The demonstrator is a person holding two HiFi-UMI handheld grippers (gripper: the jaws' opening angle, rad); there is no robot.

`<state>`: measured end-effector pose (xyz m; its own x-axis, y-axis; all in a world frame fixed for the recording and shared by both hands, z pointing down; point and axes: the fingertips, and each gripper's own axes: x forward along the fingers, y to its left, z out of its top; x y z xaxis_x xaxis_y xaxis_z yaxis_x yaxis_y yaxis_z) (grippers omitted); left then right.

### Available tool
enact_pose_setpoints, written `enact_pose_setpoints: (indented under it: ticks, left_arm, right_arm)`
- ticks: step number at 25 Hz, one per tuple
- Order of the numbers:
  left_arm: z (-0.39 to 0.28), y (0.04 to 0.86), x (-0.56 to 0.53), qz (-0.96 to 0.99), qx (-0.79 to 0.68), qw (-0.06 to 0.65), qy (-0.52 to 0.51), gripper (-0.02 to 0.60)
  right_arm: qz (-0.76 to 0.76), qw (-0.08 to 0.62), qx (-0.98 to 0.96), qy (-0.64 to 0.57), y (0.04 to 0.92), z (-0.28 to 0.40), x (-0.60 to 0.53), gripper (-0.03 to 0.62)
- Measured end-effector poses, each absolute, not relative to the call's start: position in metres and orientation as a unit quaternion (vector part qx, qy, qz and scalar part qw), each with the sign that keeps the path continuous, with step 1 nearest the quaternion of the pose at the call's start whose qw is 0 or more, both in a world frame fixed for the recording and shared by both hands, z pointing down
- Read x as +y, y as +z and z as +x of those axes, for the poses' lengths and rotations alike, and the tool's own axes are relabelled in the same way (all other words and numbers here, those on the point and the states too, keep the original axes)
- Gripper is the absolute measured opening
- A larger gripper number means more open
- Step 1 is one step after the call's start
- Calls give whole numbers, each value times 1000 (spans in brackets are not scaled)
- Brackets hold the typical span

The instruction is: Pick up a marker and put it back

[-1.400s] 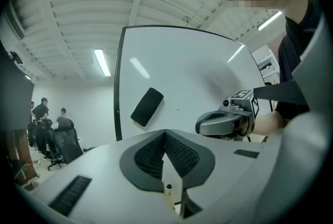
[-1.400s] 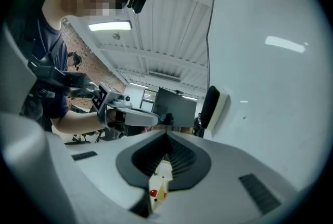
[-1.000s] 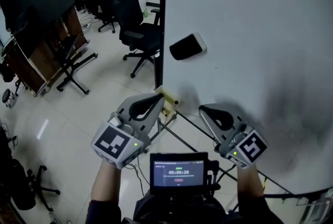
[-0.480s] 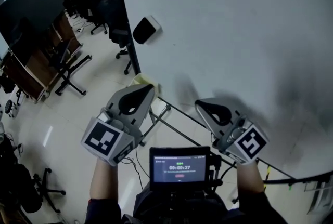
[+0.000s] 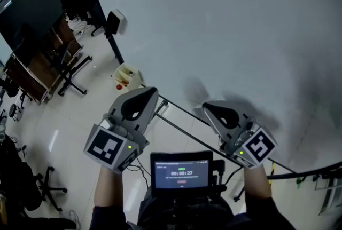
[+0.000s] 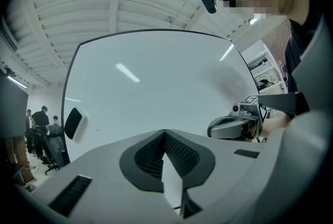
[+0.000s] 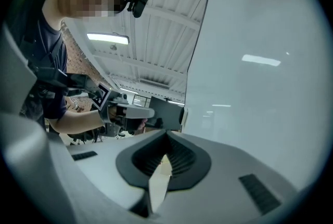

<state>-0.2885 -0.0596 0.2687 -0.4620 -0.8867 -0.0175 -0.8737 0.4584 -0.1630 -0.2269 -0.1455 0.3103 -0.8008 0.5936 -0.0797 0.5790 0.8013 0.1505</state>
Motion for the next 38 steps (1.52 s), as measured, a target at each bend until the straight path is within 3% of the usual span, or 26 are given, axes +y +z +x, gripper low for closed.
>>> enact_pose_setpoints:
  ticks: [13,23,29,38]
  left_arm:
    - [-226,273,-47,-505,860,29,-58,0]
    - [-162,297,-43,-602,798,22,-20,0]
    - [-116,307,-83,-685,728,22,-5,0]
    - [-26,289,-160,-757,652,48,-13,0]
  right_arm:
    - [308,58,949,41,310,-166,-147,11]
    - [211,30,975,64,315,-90,-127,11]
    - [112,-4,990,84,324,-29,-148,11]
    - [17,22,996,84,300,65,-198,11]
